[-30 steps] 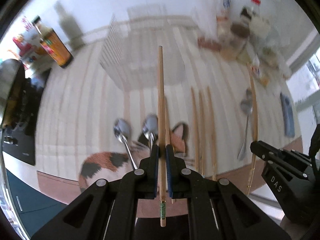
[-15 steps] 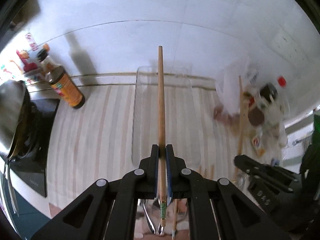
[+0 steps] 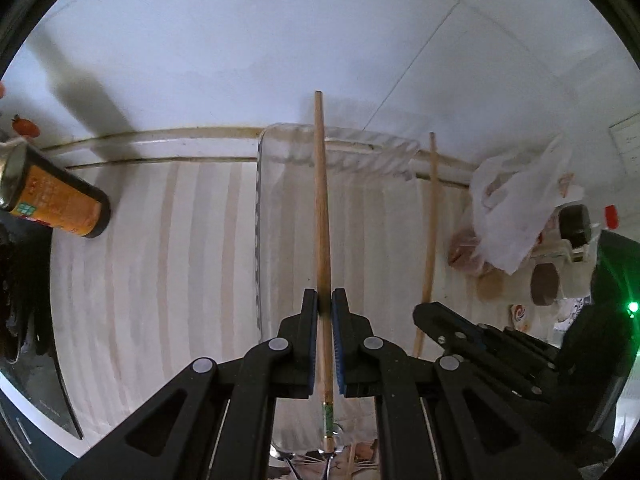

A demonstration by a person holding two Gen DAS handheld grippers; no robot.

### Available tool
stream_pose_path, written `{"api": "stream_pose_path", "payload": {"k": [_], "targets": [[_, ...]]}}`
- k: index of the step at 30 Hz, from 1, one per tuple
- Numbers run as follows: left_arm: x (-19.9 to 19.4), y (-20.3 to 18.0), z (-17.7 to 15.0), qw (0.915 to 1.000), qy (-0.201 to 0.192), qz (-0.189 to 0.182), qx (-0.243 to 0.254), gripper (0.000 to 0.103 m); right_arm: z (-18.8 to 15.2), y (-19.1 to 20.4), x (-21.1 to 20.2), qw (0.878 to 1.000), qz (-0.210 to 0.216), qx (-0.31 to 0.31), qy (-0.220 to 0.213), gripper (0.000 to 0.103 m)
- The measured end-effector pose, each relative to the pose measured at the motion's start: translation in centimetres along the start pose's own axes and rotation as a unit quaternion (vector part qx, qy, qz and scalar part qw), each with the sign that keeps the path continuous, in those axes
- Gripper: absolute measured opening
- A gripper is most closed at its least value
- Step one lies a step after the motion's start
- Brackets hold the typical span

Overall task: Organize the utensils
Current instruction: 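Lift and carry both held chopsticks over the clear plastic basket, then open both tools to drop the chopsticks into the basket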

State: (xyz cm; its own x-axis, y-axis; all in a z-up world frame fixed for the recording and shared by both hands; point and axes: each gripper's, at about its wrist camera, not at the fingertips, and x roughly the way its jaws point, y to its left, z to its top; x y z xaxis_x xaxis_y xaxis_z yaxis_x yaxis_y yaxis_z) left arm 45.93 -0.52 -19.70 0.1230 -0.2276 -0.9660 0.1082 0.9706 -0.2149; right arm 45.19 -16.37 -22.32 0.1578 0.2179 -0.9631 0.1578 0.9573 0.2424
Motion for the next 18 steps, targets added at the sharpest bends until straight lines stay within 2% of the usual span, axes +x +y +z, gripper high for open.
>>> {"api": "stream_pose_path", "payload": {"k": [4,6,7,10,12,16,17,18], "targets": [[-0.1,0.3,-0.1,0.9998,-0.008,0.019,0.005,0.009,0.1,-0.2,1.5,1.000,0.005,0.001,0.023,0.012],[-0.7,0.3,-0.8,0.9985,-0.025,0.047,0.012,0.014,-0.2,-0.5,1.2,1.000,-0.007,0.000,0.015,0.034],[-1.0,0.3,-1.0,0.9980,-0.031,0.054,0.012,0.017,-0.4,-0.7,0.8,1.000,-0.010,0.000,0.010,0.037],[-2.4,0.6,-2.3,0.9941,-0.064,0.087,0.007,0.042,-1.6,-1.4,-0.9,1.000,-0.020,-0.007,-0.022,0.040],[-3.7,0.7,-3.8,0.9884,-0.099,0.115,0.000,0.065,-2.4,-2.1,-2.0,0.999,-0.028,-0.007,-0.037,0.048],[-5.6,1.0,-6.4,0.9741,-0.160,0.159,-0.015,0.090,-4.9,-4.2,-4.9,0.995,-0.041,0.000,-0.088,0.054],[-6.0,1.0,-7.4,0.9692,-0.179,0.168,-0.019,0.102,-5.5,-4.6,-5.6,0.994,-0.041,0.001,-0.100,0.058],[-6.2,1.1,-7.9,0.9674,-0.187,0.170,-0.021,0.103,-6.5,-5.1,-6.2,0.992,-0.041,-0.002,-0.116,0.063]]}}
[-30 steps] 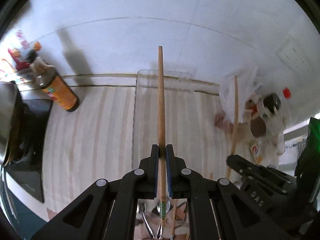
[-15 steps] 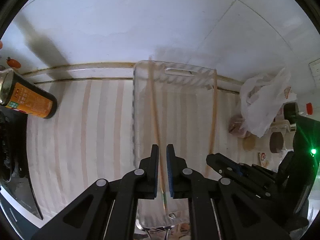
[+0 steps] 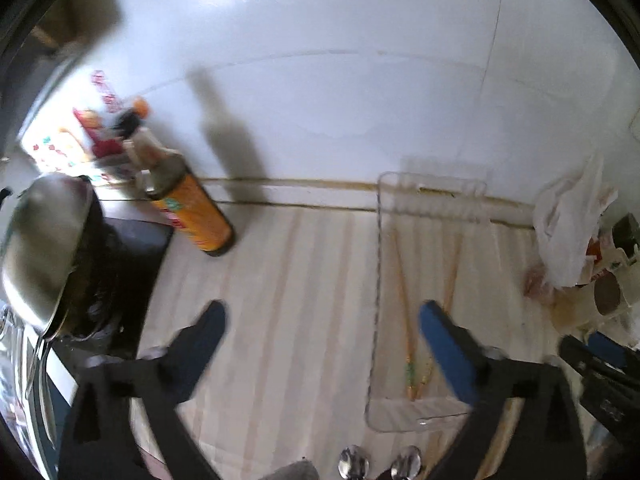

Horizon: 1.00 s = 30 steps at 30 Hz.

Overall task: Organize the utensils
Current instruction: 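Open both tools to drop the chopsticks into the basket, then return both tools to the mat and close the right tool on a chopstick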

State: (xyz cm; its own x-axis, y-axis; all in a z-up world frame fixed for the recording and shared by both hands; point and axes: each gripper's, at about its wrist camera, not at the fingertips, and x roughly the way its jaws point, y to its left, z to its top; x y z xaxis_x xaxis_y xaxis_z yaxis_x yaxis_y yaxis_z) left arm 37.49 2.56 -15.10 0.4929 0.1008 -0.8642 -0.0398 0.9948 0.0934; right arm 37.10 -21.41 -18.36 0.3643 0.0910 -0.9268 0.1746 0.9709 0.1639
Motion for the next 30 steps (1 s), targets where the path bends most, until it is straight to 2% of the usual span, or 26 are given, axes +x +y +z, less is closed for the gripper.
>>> {"api": "stream_pose_path", "payload": {"k": [2,4,9,10,12,15,16,19,21,23,25,27,30], "targets": [[-0.4,0.2,-1.4,0.9999,-0.009,0.012,-0.004,0.103,-1.3,-0.8,-0.9,1.000,-0.006,-0.006,-0.015,0.065],[-0.3,-0.1,-2.7,0.9997,-0.002,0.025,0.000,0.103,-2.9,-1.8,-0.9,1.000,-0.009,-0.003,-0.007,0.065],[0.2,-1.0,-6.7,0.9983,0.019,0.055,0.006,0.103,-8.5,-4.4,2.4,0.998,0.000,0.015,0.064,0.063],[0.4,-1.2,-7.5,0.9976,0.026,0.063,0.010,0.103,-9.5,-4.8,3.2,0.997,0.004,0.020,0.079,0.060],[1.0,-1.6,-9.1,0.9963,0.047,0.070,0.017,0.103,-11.9,-5.4,5.4,0.992,0.008,0.029,0.119,0.045],[1.8,-2.3,-11.2,0.9944,0.078,0.066,0.028,0.103,-14.6,-5.4,7.5,0.988,0.013,0.031,0.152,0.039],[2.0,-2.6,-11.9,0.9938,0.086,0.062,0.033,0.103,-15.2,-5.4,8.0,0.987,0.013,0.029,0.158,0.038],[2.4,-3.9,-13.9,0.9911,0.117,0.045,0.043,0.102,-16.5,-5.1,9.1,0.985,0.009,0.015,0.174,0.028],[2.7,-4.9,-15.3,0.9877,0.146,0.027,0.049,0.100,-16.9,-5.1,8.8,0.986,-0.008,-0.009,0.166,0.011],[2.9,-6.2,-16.8,0.9831,0.172,0.002,0.062,0.094,-17.1,-6.0,8.6,0.986,-0.015,-0.006,0.165,0.007],[3.0,-7.2,-17.9,0.9794,0.187,-0.013,0.075,0.089,-17.3,-7.1,8.4,0.986,-0.032,-0.010,0.161,0.007],[3.4,-8.6,-19.3,0.9724,0.211,-0.040,0.092,0.078,-17.6,-8.5,8.2,0.986,-0.034,-0.005,0.163,0.007],[3.8,-10.1,-20.8,0.9646,0.231,-0.057,0.114,0.058,-17.9,-9.8,8.0,0.985,-0.032,-0.002,0.172,0.007]]}}
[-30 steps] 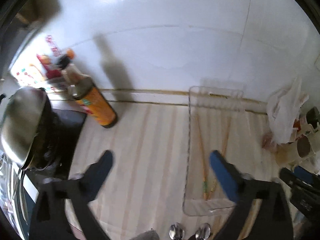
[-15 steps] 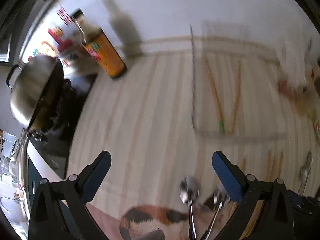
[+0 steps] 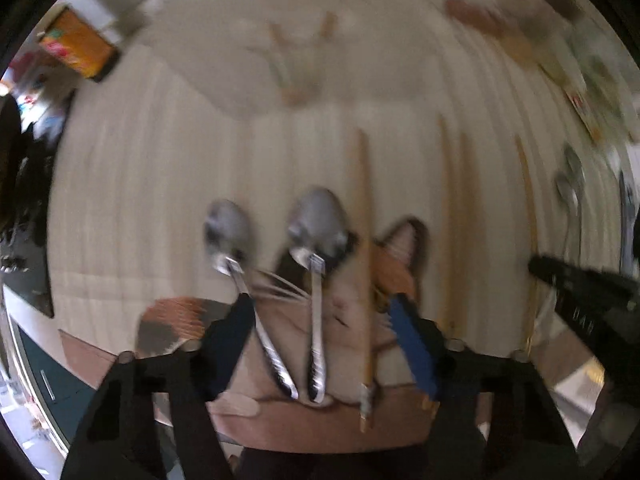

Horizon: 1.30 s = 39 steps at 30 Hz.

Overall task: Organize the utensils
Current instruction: 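Return both tools to the mat and close the right tool on a chopstick, then close the left tool on a chopstick while the right tool holds its own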

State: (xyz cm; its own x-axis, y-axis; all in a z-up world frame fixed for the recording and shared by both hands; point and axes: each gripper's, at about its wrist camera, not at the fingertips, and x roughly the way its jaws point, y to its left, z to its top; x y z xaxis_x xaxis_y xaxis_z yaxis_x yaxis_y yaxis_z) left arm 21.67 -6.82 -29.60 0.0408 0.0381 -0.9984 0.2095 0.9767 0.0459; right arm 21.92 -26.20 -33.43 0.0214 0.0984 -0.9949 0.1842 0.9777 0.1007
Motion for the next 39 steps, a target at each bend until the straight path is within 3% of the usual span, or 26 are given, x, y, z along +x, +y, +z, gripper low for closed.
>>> {"api": "stream_pose_path", "payload": {"k": [3,11,17,21,39], "targets": [[0.7,-1.4,-0.5,0.9997,0.012,-0.006,0.020,0.045,-0.4,-0.8,0.1,1.000,0.007,-0.002,0.003,0.007],[2.4,-3.4,-0.5,0.9986,0.027,0.000,0.045,0.032,-0.3,-2.3,-0.6,1.000,0.019,0.008,0.007,0.007],[3.6,-3.8,-0.5,0.9987,0.034,-0.001,0.039,0.021,-2.2,-3.3,-0.1,1.000,0.022,0.006,0.014,0.007],[4.1,-3.7,-0.6,0.9986,0.036,-0.017,0.034,0.006,-2.9,-3.5,0.0,1.000,0.018,0.003,0.015,0.007],[3.3,-3.1,0.2,0.9982,0.037,-0.029,0.037,0.006,-3.4,-1.2,0.3,1.000,-0.007,-0.020,0.023,0.007]]}}
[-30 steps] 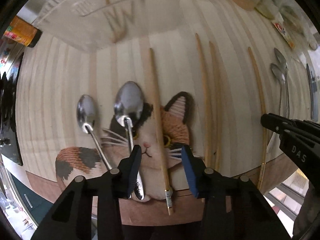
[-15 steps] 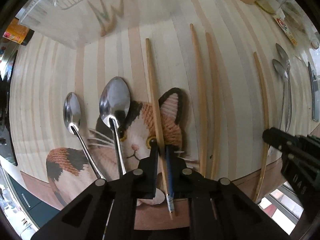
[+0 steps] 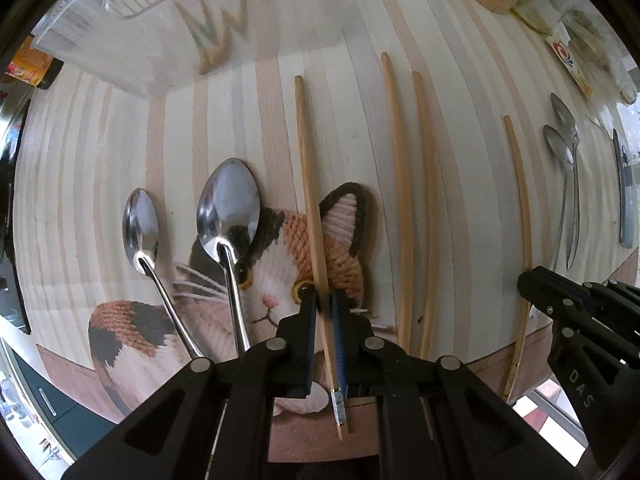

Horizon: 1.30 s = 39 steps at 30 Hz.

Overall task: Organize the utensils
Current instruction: 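Close the left tool on a chopstick while the right tool holds its own, then lift and carry both chopsticks over the clear basket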

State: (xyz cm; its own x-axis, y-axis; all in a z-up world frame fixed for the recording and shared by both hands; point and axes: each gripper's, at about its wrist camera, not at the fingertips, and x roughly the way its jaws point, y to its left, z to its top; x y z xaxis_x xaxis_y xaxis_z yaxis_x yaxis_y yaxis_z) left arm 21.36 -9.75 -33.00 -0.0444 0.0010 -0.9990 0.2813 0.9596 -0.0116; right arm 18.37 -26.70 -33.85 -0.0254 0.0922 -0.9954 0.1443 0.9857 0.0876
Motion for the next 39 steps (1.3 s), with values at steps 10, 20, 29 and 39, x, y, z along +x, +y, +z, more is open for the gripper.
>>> {"api": "stream_pose_path", "payload": {"k": [10,20,29,39], "targets": [[0.2,0.0,0.1,1.0000,0.000,-0.001,0.004,0.006,0.1,2.1,0.0,1.000,-0.026,-0.018,-0.002,0.008],[-1.5,-0.7,-0.3,0.9993,-0.024,0.018,0.020,0.004,-0.8,2.9,-0.8,0.999,-0.021,0.001,-0.027,0.007],[-9.0,-2.4,0.6,0.9938,-0.102,0.003,0.043,0.004,-0.4,1.7,-6.1,0.997,0.011,0.033,-0.075,0.007],[-18.6,-0.2,4.5,0.9792,-0.195,-0.055,0.006,0.004,3.8,0.4,-14.5,0.988,0.058,0.035,-0.138,0.007]]}}
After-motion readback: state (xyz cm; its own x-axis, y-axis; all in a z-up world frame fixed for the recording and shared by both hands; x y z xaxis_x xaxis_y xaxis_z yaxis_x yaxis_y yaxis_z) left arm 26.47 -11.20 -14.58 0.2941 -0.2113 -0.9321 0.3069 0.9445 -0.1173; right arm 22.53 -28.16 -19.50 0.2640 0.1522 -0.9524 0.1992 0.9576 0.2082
